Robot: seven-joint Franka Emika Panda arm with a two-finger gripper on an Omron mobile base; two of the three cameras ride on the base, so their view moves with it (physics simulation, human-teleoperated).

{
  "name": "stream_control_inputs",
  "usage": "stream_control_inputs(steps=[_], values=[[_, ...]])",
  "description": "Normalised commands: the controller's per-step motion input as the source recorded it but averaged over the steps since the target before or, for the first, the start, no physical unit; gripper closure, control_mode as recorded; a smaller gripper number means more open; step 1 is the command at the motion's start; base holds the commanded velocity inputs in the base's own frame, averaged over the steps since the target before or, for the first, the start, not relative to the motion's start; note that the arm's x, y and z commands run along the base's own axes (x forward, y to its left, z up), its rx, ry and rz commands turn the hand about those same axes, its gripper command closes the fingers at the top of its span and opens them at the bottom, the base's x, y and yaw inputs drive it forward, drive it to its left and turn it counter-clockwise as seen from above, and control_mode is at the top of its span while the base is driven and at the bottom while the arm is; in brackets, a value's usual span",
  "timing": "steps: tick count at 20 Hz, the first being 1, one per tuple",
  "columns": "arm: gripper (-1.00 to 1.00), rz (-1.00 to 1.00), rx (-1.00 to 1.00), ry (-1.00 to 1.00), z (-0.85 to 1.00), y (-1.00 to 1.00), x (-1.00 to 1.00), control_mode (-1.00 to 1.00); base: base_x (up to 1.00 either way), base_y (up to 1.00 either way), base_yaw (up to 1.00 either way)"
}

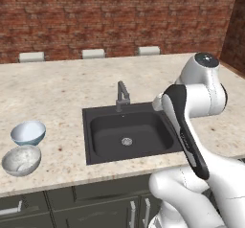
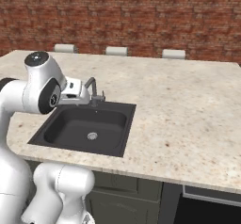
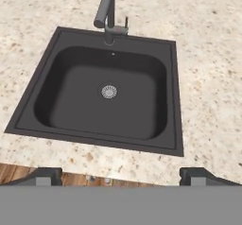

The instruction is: Rinse each bowl for a few seconds and place them down in the sink or on the counter.

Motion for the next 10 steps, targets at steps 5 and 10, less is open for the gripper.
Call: stream_control_inputs(steps=[5,10], values=[[-1.00,0.05,0.00,-0.12,-0.04,-0.26,-0.01,-1.00,0.00,0.00,0.00],[-1.00,0.11,-0.01,-0.16,-0.04,-0.08,0.13,-1.00,0.00,0.00,0.00]])
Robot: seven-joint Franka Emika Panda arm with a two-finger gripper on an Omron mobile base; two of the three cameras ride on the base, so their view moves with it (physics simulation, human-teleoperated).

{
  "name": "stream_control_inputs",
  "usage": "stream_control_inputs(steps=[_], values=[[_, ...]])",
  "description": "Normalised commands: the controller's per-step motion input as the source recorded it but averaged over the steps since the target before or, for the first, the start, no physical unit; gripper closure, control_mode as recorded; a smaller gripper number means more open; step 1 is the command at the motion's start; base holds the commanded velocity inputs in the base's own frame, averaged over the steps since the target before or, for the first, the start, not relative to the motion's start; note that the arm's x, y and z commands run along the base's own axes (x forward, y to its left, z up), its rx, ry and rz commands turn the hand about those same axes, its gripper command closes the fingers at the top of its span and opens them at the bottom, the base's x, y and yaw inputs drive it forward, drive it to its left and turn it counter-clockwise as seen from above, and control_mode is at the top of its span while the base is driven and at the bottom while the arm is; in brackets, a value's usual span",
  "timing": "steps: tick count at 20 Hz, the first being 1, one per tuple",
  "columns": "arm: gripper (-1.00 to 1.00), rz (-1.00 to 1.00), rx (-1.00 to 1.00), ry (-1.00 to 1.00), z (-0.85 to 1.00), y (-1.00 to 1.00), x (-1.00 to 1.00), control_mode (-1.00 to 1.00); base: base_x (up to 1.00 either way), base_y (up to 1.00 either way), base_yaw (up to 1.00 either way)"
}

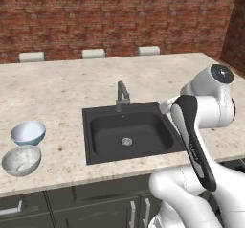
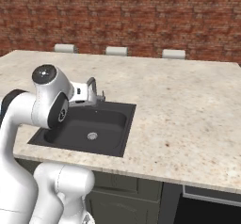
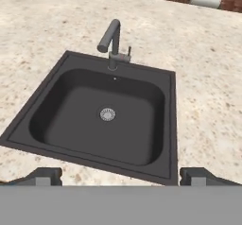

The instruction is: Rinse each bowl for a few seconds and place them down in the sink or on the counter.

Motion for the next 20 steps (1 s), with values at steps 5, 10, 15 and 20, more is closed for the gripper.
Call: stream_control_inputs(steps=[5,10,15,20], values=[[-1.00,0.08,0.00,-0.18,-0.18,-0.01,0.25,-1.00,0.00,0.00,0.00],[-1.00,0.06,0.00,-0.14,-0.16,-0.06,0.26,-1.00,0.00,0.00,0.00],[-1.00,0.06,0.05,-0.09,-0.19,-0.04,0.35,-1.00,0.00,0.00,0.00],[-1.00,0.02,0.01,-0.22,-0.19,-0.01,0.20,-1.00,0.00,0.00,0.00]])
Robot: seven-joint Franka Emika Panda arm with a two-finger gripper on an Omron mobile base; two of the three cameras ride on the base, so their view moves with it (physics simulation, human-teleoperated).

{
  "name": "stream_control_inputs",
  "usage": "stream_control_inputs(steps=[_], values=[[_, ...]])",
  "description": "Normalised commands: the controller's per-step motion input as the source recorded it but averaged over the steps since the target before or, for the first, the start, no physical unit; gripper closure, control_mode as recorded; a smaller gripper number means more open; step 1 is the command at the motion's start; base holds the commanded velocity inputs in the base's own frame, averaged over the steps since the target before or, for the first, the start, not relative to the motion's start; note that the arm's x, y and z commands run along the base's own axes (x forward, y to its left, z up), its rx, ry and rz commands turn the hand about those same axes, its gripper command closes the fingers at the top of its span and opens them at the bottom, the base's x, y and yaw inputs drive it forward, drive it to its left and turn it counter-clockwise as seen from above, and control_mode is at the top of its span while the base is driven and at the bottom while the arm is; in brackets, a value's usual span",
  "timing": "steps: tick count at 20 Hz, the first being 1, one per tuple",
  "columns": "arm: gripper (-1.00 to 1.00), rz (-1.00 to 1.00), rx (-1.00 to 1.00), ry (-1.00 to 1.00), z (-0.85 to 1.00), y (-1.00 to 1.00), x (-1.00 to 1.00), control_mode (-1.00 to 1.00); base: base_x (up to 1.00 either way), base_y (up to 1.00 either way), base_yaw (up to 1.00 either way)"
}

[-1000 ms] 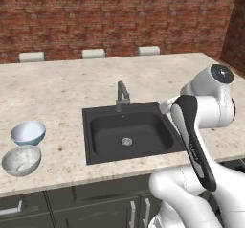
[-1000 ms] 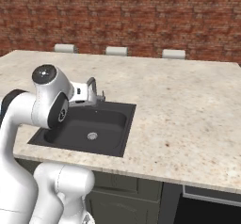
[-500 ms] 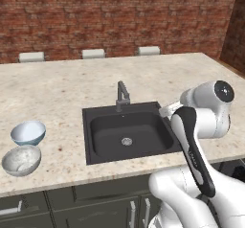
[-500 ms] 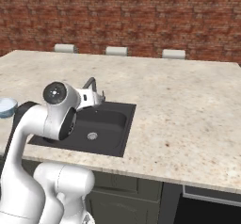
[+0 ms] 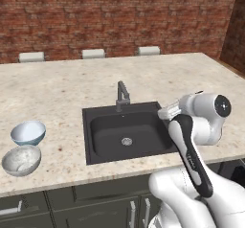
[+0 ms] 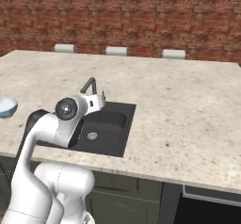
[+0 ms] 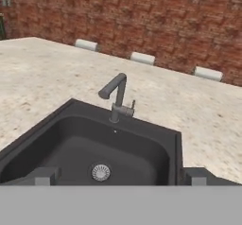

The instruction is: Rinse each bowl for a few seconds and place them down in the sink or on the counter.

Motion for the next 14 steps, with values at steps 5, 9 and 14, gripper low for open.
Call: stream_control_inputs(steps=[5,9,14], values=[[-1.00,0.02,0.03,-0.26,-0.14,0.00,0.17,-1.00,0.00,0.00,0.00],[-1.00,0.01,0.08,-0.17,-0.14,-0.04,0.23,-1.00,0.00,0.00,0.00],[-1.00,0.04,0.12,-0.01,-0.02,-0.06,0.44,-1.00,0.00,0.00,0.00]])
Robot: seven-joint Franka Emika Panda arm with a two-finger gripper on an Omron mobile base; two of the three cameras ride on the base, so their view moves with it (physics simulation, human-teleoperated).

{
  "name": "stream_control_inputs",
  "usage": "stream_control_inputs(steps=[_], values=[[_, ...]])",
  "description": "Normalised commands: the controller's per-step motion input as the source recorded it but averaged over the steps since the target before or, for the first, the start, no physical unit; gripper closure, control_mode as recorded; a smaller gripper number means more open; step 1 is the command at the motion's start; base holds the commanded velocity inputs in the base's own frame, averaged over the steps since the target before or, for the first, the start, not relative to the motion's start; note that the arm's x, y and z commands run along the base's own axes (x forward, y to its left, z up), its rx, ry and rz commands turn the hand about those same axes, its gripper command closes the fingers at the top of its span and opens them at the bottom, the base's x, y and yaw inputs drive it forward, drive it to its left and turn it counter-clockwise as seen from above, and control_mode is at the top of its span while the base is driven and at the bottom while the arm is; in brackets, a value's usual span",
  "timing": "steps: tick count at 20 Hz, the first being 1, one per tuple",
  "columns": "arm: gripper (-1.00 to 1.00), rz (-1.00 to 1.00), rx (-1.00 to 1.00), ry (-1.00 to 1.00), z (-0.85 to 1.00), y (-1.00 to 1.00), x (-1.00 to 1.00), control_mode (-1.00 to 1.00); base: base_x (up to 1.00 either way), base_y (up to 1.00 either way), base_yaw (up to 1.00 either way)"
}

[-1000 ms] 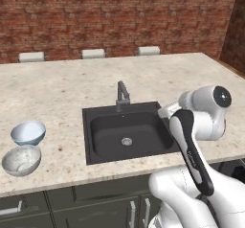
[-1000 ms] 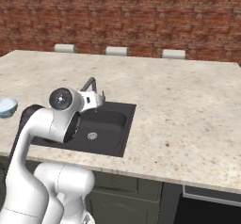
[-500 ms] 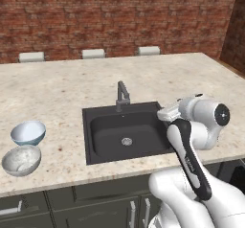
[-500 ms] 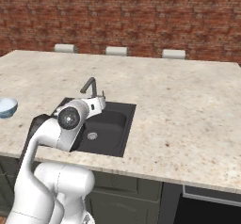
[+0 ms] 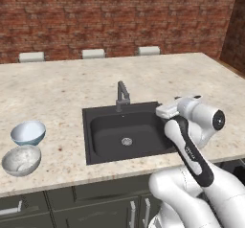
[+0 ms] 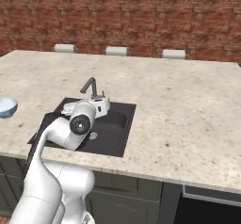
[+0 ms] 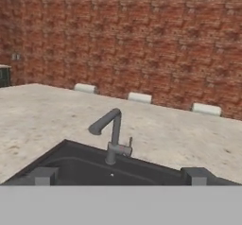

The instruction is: Rinse each bowl for a few seconds and place them down in the sink or on the counter.

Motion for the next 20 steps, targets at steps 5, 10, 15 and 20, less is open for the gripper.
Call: stream_control_inputs(steps=[5,10,15,20], values=[[-1.00,0.11,0.10,0.01,-0.03,0.00,0.51,-1.00,0.00,0.00,0.00],[-1.00,0.10,0.10,0.01,-0.15,0.00,0.45,-1.00,0.00,0.00,0.00],[-1.00,0.11,0.06,0.00,-0.25,0.00,0.57,-1.00,0.00,0.00,0.00],[-1.00,0.12,0.01,-0.04,-0.29,0.00,0.38,-1.00,0.00,0.00,0.00]])
